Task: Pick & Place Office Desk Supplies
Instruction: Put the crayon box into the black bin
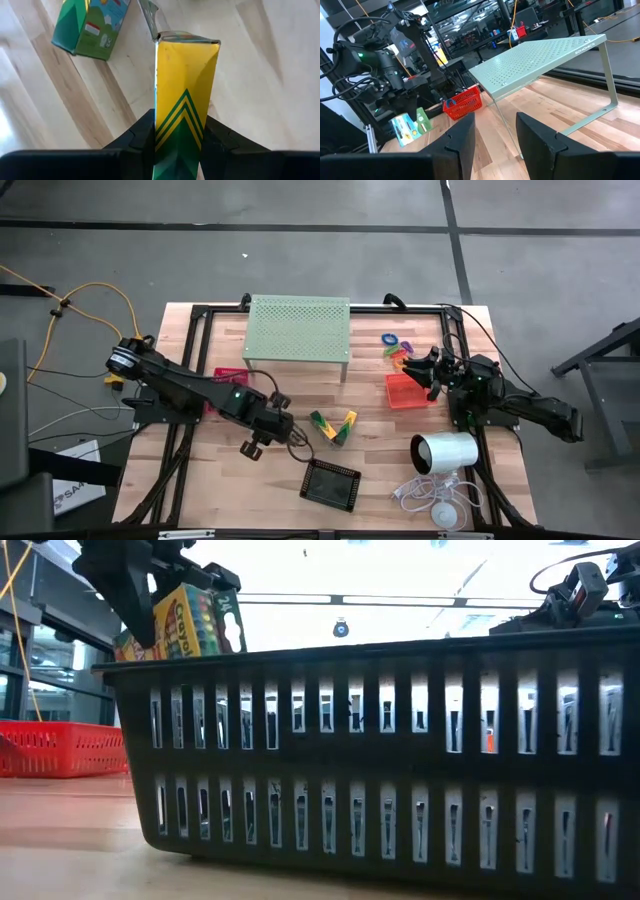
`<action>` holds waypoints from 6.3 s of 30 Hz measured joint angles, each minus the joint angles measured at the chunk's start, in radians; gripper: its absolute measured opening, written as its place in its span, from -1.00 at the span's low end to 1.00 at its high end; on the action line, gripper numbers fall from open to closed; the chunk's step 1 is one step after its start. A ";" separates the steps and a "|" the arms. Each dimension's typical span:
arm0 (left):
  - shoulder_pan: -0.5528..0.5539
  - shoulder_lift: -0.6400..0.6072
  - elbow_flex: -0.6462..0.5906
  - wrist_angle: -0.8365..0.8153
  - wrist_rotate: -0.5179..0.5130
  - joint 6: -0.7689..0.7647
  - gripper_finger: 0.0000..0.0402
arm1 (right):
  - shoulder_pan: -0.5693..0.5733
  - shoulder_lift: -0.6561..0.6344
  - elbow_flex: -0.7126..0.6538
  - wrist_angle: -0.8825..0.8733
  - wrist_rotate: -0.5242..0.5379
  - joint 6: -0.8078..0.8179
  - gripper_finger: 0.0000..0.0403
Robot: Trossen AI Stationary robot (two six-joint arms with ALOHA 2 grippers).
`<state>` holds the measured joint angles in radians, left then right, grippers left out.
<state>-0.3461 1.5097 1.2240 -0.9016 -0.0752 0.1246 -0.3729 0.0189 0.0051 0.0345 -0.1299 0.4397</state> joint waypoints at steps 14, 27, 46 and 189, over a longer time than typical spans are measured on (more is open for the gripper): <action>-0.026 0.000 0.039 -0.001 -0.008 -0.206 -0.49 | 0.000 0.000 0.000 0.000 0.000 0.000 -0.35; -0.026 0.094 0.216 -0.094 -0.057 -0.367 -0.49 | 0.000 0.000 0.000 0.000 0.000 0.000 -0.35; -0.105 0.338 0.503 -0.114 -0.023 -0.440 -0.49 | 0.000 0.000 0.000 0.000 0.000 0.000 -0.35; -0.047 0.694 0.827 -0.147 0.105 -0.060 -0.32 | 0.000 0.003 0.000 0.000 0.000 0.000 -0.35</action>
<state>-0.3931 2.2040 2.0508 -1.0487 0.0296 0.0643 -0.3729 0.0219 0.0052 0.0349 -0.1302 0.4400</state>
